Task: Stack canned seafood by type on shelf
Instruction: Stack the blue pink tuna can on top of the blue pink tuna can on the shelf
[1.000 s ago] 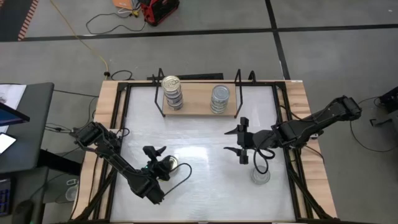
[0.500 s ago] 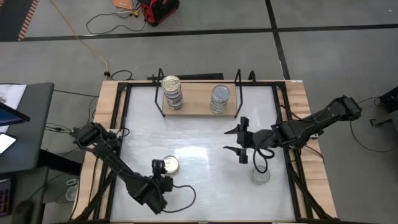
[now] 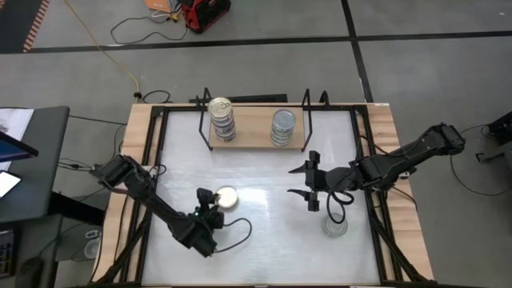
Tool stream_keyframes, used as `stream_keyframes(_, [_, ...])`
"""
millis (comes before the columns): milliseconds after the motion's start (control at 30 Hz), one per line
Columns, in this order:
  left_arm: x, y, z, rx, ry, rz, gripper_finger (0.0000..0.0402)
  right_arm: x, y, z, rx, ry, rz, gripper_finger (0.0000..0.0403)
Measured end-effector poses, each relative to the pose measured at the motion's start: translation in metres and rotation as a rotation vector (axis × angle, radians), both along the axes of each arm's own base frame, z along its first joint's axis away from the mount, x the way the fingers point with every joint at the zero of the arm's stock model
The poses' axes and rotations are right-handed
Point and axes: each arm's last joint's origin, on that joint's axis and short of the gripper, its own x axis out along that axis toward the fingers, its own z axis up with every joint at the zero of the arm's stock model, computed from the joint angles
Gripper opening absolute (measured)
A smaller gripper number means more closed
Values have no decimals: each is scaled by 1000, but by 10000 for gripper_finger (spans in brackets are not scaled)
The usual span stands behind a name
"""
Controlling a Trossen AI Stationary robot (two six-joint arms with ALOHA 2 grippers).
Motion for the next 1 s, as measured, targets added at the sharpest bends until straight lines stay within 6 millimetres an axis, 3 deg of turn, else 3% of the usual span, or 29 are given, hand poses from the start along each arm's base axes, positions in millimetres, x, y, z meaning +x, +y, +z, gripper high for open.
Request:
stream_keyframes(200, [13,27,-13,84,-124,66,214,0,0,0,0,0,0,292])
stream_keyframes(333, [22,39,-14,30,-160,134,212,0,0,0,-1,3,0,292])
stream_keyframes(467, [29,34,-6,-85,-142,62,198,0,0,0,-9,6,3,292])
stream_keyframes(767, [28,17,43,-194,-292,-129,170,0,0,-1,-16,10,6,292])
stream_keyframes(867, [24,16,42,-218,-262,-148,170,0,0,-1,-14,10,5,292])
stream_keyframes(1000, [18,19,22,-218,-157,-167,170,0,0,-1,-12,9,4,292])
